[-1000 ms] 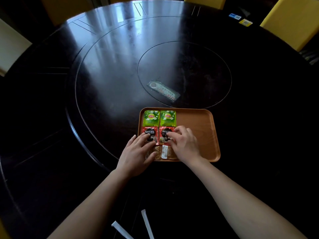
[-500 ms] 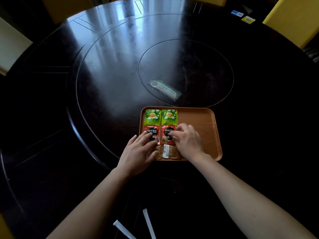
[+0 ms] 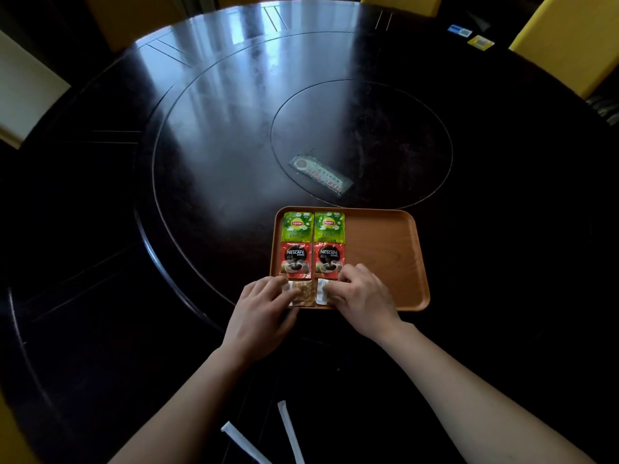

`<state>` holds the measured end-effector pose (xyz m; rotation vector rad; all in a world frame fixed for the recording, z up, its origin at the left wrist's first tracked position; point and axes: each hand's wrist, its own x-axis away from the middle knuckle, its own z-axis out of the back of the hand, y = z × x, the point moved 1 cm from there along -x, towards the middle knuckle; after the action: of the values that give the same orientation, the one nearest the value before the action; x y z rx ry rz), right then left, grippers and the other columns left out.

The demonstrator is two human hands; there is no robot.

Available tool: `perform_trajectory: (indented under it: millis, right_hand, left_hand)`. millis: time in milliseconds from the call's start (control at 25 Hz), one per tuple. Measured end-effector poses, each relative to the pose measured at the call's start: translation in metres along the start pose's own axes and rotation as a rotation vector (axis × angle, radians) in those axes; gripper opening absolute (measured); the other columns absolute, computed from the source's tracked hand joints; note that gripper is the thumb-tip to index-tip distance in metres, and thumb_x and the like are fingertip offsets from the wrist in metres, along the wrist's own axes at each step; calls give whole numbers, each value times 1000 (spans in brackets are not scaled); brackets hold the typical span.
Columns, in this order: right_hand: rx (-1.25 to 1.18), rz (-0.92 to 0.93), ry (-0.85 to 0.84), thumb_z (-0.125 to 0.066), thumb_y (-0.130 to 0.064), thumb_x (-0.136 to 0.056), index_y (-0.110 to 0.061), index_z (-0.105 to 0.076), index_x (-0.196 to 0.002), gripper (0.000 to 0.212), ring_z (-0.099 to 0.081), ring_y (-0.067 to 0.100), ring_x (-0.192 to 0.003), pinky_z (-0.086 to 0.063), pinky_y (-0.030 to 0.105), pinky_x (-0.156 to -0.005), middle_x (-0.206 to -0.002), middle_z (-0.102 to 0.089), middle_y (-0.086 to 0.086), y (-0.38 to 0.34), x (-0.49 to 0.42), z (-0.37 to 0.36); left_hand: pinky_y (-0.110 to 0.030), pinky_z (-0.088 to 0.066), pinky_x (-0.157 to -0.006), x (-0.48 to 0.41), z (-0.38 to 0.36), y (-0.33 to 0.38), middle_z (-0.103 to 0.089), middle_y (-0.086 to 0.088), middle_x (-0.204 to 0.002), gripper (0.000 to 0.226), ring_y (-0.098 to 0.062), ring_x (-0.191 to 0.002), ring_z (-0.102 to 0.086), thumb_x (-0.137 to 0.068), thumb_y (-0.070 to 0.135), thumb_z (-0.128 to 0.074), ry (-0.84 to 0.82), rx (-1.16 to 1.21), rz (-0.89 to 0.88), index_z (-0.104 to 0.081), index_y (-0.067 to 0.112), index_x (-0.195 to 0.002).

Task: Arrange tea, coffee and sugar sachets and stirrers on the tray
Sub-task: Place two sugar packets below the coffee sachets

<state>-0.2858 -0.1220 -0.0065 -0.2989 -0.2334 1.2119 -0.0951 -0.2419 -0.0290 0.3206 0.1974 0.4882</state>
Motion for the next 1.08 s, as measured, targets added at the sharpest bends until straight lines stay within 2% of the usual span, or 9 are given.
perform_trajectory:
  millis: [400,560,680,760,840,960,1080]
  right_hand:
    - [-49,25,7,-72,-24,-86,-28,-77,-96,12,-49,22,-81,-51,41,-64,-87,-56,2,-1,-4,-1]
    - [-137,-9,86,-77,-22,-82,-22,-76,-100,17,-52,22,-83,-51,40,-63,-86,-61,1,0,4,-2]
    - [-196,-26,196,-75,-25,-84,-18,-74,-94,12,-57,20,-82,-51,35,-68,-86,-65,0,-7,23,3]
    - [-266,-32,218,-73,-24,-86,-17,-74,-92,9,-61,17,-84,-52,31,-71,-87,-68,-2,-18,47,0]
    - [-353,-33,156,-71,-24,-87,-19,-74,-91,6,-64,14,-83,-54,32,-72,-86,-69,-4,-34,81,-11]
    - [-384,-103,-96,-66,-33,-89,-26,-73,-90,11,-65,8,-82,-56,34,-73,-86,-69,-11,-59,128,-34]
    - [-319,-217,-306,-61,-48,-89,-27,-71,-85,23,-64,5,-78,-58,34,-74,-82,-69,-12,-80,153,-52]
  left_hand:
    - [-45,-46,-101,2,1,-1,-59,-3,-133,41,-25,-127,-51,-93,46,-49,-57,-68,-30,-64,25,-126]
    - [-46,-48,-98,5,3,1,-60,-6,-132,40,-27,-126,-52,-92,43,-52,-5,-19,-16,-66,22,-124]
    - [-44,-49,-92,19,13,5,-62,-7,-123,36,-27,-115,-56,-91,37,-58,97,59,38,-69,18,-120]
    - [-40,-48,-89,46,18,9,-62,-4,-116,33,-24,-107,-57,-90,33,-60,134,117,122,-69,18,-118]
    - [-35,-49,-84,89,20,15,-61,-1,-106,29,-18,-96,-58,-90,30,-62,137,150,224,-70,17,-114]
    - [-33,-53,-65,152,23,24,-59,7,-86,10,-11,-73,-57,-89,28,-68,86,153,483,-66,20,-94]
    - [-32,-53,-50,188,19,38,-60,7,-64,30,-7,-54,-57,-90,47,-65,-91,168,854,-56,24,-73]
